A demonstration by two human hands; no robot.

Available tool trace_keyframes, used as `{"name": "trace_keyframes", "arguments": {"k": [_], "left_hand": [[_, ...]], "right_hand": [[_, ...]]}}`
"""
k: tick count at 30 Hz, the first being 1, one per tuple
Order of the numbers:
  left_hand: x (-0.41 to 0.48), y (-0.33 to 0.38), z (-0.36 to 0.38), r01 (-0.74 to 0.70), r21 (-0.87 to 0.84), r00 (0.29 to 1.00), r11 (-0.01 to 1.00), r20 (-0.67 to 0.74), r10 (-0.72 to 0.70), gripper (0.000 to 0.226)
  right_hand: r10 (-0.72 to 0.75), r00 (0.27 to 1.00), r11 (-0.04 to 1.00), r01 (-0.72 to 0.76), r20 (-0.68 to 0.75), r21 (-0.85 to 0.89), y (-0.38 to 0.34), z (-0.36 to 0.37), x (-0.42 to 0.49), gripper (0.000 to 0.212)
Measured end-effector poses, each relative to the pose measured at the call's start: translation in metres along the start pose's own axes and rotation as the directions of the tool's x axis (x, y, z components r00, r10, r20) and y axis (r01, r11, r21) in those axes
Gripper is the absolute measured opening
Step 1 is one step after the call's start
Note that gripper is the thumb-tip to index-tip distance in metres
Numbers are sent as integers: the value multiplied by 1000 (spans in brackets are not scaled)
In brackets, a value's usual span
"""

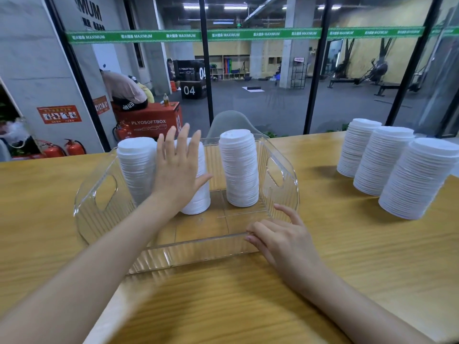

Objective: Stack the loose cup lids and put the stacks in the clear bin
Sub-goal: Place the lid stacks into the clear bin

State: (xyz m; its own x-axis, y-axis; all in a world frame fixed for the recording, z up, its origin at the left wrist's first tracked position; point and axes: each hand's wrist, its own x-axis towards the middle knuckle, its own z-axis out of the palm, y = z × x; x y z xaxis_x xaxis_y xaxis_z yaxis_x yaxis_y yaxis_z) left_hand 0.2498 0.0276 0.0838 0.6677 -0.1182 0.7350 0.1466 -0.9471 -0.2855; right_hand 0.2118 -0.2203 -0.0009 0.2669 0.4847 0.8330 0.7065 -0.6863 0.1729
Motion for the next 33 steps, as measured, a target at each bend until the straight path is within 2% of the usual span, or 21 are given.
{"name": "trace_keyframes", "arguments": {"k": [3,5,9,12,15,18,21,24,26,31,33], "left_hand": [[1,-1,7,-45,-18,992,999,114,47,91],[5,3,6,-87,-41,986,995,136,91,88],[9,8,-5,-47,-74,985,996,163,59,82],[14,20,-21,-30,-138,995,990,86,42,78],[25,48,-42,-74,-218,997,973,-11,73,75],[37,90,-65,-152,-321,986,935,-114,121,66],[45,142,-81,-220,-419,974,881,-142,176,60],[51,195,-91,-268,-510,963,817,-140,229,59],[58,226,-95,-289,-558,957,778,-133,260,59],[81,294,-100,-307,-682,942,664,-118,315,59],[91,315,-97,-317,-715,932,623,-113,344,59]], "right_hand": [[-1,1000,1000,1,-9,17,-1,-1,0,28],[-3,1000,1000,3,0,25,-1,-1,1,28],[-46,994,997,38,103,74,1,-8,2,27],[-56,987,985,31,149,167,8,-26,-2,29],[11,991,985,-33,135,167,24,-53,-9,33],[149,982,981,-162,119,108,53,-80,-24,34],[308,949,949,-312,66,56,87,-108,-49,35],[468,883,884,-468,29,-3,124,-130,-74,50],[579,815,815,-578,17,-42,147,-140,-88,62],[819,566,573,-808,94,-137,198,-139,-104,78],[854,501,518,-844,142,-136,214,-129,-105,91]]}}
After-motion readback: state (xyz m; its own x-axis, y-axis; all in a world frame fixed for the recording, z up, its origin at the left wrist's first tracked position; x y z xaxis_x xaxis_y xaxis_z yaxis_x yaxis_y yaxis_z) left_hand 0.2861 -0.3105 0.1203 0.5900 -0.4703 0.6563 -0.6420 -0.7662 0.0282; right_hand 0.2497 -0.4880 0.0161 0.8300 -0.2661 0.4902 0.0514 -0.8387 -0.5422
